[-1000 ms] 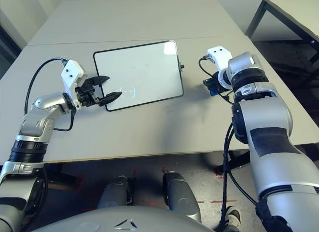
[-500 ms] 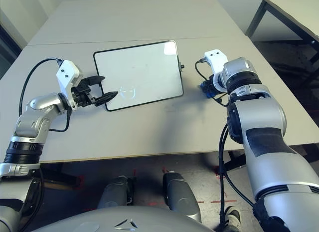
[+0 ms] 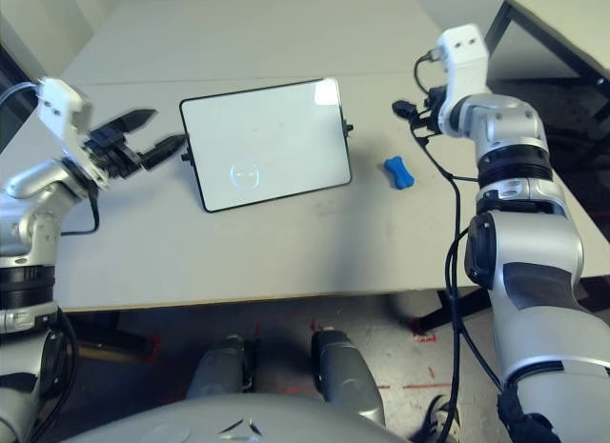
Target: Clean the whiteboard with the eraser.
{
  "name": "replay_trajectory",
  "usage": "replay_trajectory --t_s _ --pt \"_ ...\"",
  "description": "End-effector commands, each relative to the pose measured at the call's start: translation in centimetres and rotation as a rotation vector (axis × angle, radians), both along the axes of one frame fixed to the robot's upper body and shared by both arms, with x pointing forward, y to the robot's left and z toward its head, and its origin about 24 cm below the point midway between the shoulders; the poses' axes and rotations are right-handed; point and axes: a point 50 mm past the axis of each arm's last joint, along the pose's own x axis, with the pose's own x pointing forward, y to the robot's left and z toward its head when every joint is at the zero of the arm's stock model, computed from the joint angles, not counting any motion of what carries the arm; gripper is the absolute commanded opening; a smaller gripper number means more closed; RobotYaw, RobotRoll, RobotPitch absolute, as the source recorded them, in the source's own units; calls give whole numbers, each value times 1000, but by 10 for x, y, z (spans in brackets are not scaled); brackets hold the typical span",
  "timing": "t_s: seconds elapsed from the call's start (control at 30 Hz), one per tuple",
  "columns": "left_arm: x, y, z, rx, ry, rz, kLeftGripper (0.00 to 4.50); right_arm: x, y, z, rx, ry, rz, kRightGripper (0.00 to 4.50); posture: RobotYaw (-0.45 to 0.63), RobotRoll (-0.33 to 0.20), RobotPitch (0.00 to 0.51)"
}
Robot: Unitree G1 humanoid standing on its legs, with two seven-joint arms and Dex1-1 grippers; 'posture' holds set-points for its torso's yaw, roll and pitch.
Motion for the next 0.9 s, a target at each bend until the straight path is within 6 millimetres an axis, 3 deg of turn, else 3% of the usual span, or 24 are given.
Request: replay_trajectory --t_s 0.03,0.27,0.5,0.9 --pt "3 22 0 -54 -19 170 4500 -13 -15 -2 82 -153 -59 4483 -122 0 117" --pt "5 55 -11 -140 -44 404 4500 -33 -21 -28 118 -194 -74 4483 -126 0 118" --pt "0 73 -28 -197 -65 539 4500 -45 -21 -50 93 -174 -70 4483 -122 0 109" --pt "-4 87 -48 -238 -26 597 4500 -40 -14 -50 90 -184 -57 4483 -113 0 93"
